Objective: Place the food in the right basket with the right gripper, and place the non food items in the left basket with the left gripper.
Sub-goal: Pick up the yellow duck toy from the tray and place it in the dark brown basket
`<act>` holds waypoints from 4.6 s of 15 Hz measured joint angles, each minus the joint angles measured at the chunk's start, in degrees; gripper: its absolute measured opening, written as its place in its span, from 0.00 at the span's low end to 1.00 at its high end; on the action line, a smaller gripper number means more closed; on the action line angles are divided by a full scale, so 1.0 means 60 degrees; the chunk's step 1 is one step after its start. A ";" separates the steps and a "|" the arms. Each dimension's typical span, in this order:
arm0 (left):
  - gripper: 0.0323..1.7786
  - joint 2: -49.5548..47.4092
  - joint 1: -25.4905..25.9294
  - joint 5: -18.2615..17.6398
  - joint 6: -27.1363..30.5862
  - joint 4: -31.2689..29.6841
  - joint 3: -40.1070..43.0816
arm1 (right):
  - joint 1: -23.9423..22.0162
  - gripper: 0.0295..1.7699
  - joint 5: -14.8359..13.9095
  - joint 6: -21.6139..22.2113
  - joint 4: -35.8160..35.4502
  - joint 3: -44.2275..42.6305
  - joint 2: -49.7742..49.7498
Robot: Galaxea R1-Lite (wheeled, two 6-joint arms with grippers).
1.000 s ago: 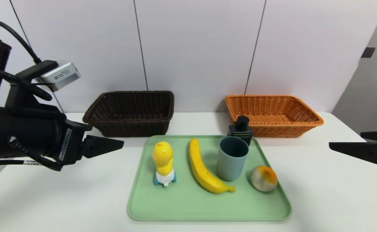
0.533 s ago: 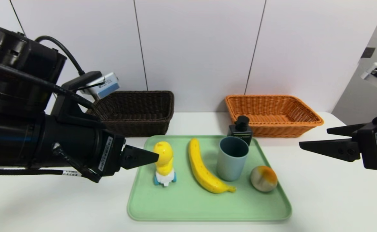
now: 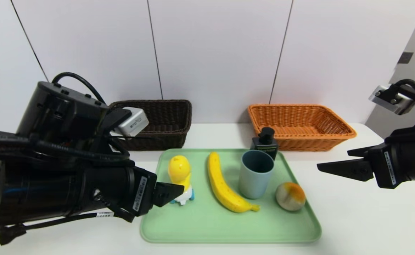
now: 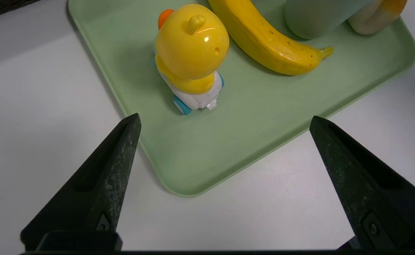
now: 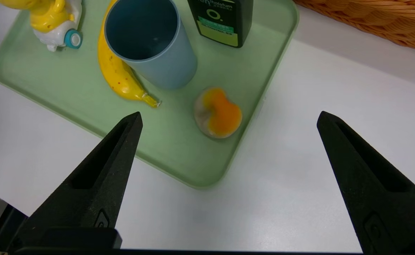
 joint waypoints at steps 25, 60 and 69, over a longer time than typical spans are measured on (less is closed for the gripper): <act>0.95 0.3675 -0.0654 0.2050 0.0941 -1.2006 0.5211 | -0.0024 0.96 0.0041 -0.0008 0.0000 0.0378 0.0443; 0.95 0.5069 -0.1603 0.5703 0.0638 -1.4056 0.5102 | 0.0091 0.96 0.0449 -0.0067 -0.0819 0.1113 0.0414; 0.95 0.5382 -0.1632 0.5744 0.1217 -1.4210 0.5083 | 0.0104 0.96 0.0813 -0.0085 -0.0813 0.1126 0.0502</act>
